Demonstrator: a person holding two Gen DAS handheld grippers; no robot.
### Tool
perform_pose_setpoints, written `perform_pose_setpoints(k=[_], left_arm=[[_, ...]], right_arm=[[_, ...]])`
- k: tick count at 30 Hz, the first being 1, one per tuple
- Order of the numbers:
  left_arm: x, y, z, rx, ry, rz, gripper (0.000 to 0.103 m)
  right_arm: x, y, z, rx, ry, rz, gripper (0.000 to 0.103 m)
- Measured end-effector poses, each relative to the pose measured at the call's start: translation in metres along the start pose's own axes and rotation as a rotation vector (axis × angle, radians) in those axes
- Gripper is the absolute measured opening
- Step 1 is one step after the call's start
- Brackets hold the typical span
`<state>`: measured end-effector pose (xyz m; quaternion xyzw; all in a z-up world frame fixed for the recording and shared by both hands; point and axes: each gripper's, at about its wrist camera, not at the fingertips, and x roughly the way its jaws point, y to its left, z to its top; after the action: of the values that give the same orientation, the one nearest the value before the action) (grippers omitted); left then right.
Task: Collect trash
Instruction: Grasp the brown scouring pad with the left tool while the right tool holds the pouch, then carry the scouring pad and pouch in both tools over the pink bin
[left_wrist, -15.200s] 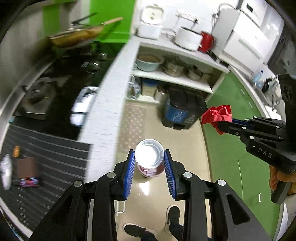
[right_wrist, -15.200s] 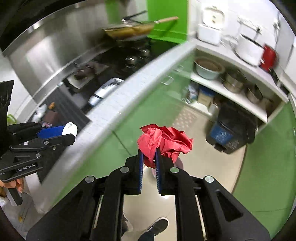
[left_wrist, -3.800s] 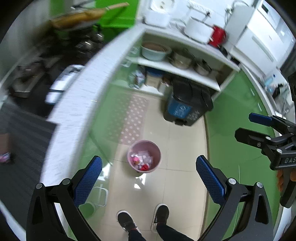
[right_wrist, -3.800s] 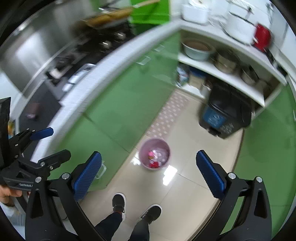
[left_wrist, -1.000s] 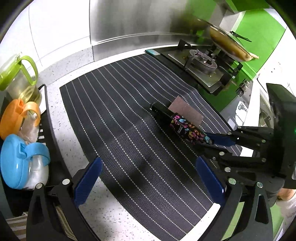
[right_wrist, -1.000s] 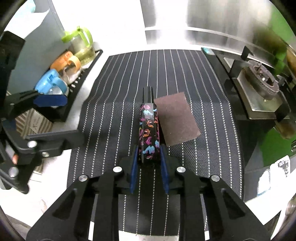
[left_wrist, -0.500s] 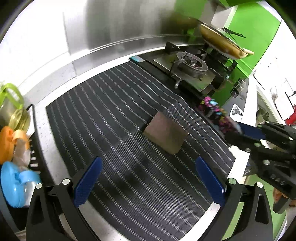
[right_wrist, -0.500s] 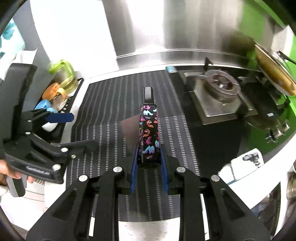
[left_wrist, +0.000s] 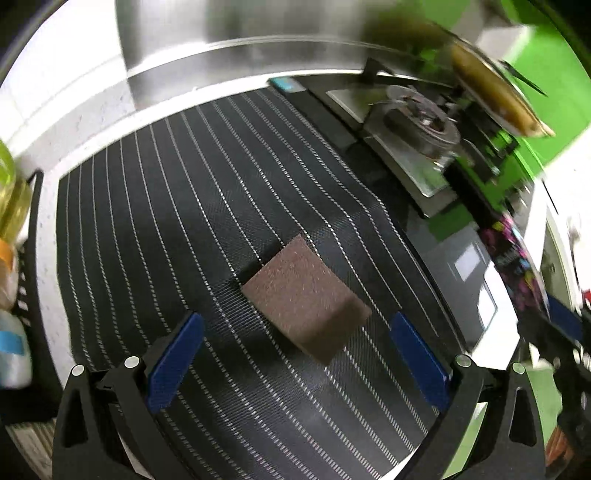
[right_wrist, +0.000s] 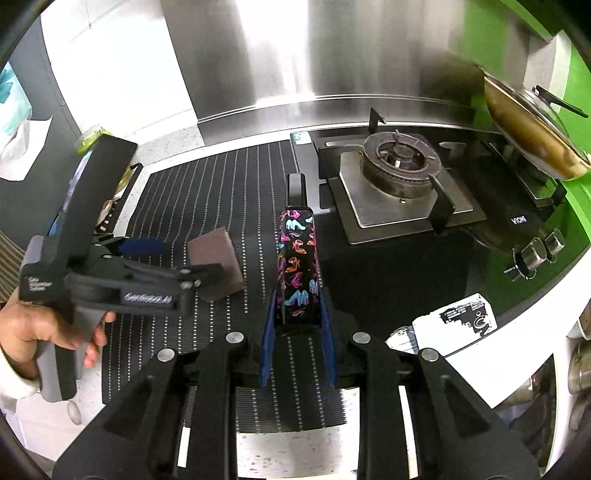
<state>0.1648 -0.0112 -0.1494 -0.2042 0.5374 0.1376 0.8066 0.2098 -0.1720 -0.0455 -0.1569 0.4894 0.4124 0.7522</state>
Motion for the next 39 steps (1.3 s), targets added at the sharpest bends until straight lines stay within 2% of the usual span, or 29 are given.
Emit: perform_pose_setpoints(k=[4, 6, 7, 9, 13, 21, 30, 35, 39], left_arm=[[0.014, -0.002, 0.006, -0.062, 0.000, 0.038, 0.097], [0.019, -0.003, 0.006, -0.083, 0.001, 0.058, 0.091], [0.023, -0.003, 0.006, -0.096, 0.004, 0.068, 0.085], [0.027, -0.003, 0.005, -0.110, 0.004, 0.078, 0.083], [0.026, -0.007, 0.006, -0.090, -0.010, 0.086, 0.073], [0.018, -0.007, 0.006, -0.037, -0.017, 0.065, 0.069], [-0.035, -0.005, -0.006, 0.105, -0.058, -0.021, 0.068], [-0.080, -0.018, -0.021, 0.255, -0.081, -0.083, 0.068], [-0.107, -0.036, -0.035, 0.392, -0.100, -0.152, 0.068]], right_arm=[[0.005, -0.008, 0.000, -0.005, 0.001, 0.010, 0.022], [0.008, -0.011, 0.000, -0.008, 0.002, 0.018, 0.022], [0.009, -0.012, 0.000, -0.009, 0.002, 0.022, 0.022], [0.010, -0.014, 0.001, -0.011, 0.000, 0.030, 0.022], [0.012, -0.017, 0.001, -0.011, -0.004, 0.044, 0.022], [0.009, -0.015, 0.002, 0.001, -0.024, 0.055, 0.022], [-0.021, 0.004, -0.006, 0.053, -0.058, 0.018, 0.022], [-0.050, 0.020, -0.020, 0.121, -0.088, -0.040, 0.022], [-0.084, 0.032, -0.048, 0.211, -0.117, -0.132, 0.022]])
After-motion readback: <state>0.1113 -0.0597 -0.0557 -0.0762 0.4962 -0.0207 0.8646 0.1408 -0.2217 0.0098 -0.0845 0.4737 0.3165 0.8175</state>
